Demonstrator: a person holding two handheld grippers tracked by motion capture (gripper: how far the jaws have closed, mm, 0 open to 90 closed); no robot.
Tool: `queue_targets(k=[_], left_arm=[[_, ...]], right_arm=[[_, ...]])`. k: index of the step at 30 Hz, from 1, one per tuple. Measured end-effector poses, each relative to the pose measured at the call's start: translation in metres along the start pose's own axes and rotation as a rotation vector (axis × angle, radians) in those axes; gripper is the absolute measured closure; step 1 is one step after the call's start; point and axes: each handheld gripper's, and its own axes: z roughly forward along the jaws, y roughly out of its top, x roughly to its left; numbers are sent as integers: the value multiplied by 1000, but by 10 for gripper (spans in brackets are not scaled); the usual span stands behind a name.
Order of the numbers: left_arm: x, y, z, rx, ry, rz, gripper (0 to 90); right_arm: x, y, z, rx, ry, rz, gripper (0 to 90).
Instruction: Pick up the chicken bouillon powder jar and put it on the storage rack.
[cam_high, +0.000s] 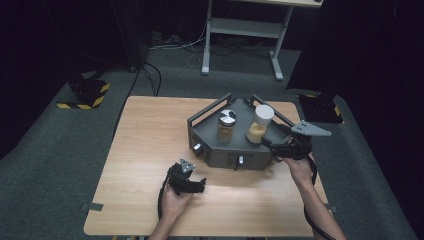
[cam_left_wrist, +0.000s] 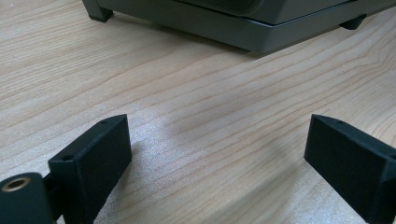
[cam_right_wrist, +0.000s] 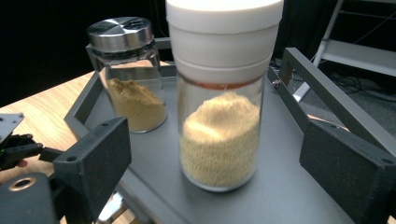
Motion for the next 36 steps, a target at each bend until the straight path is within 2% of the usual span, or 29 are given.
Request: queue_targets(k=[6,13,20,29,32,36], left_arm=[[0,0,0,1,1,1,74],[0,0,0,0,1,0,74],[-1,0,0,1,2,1,74],[-1,0,0,1,3,1,74],[-1,0,0,1,3,1,74],[-1,0,0,1,4,3,74]], right_arm=[[2,-12,-17,-14,2,4,84],[4,-30,-30,-14,-3,35,87],[6,-56,-41,-9,3,69,87],[12,-83,-47,-13,-2,101,86],[15,-91,-47,-11,-18,114,83],[17,-106,-44,11,-31,135,80]])
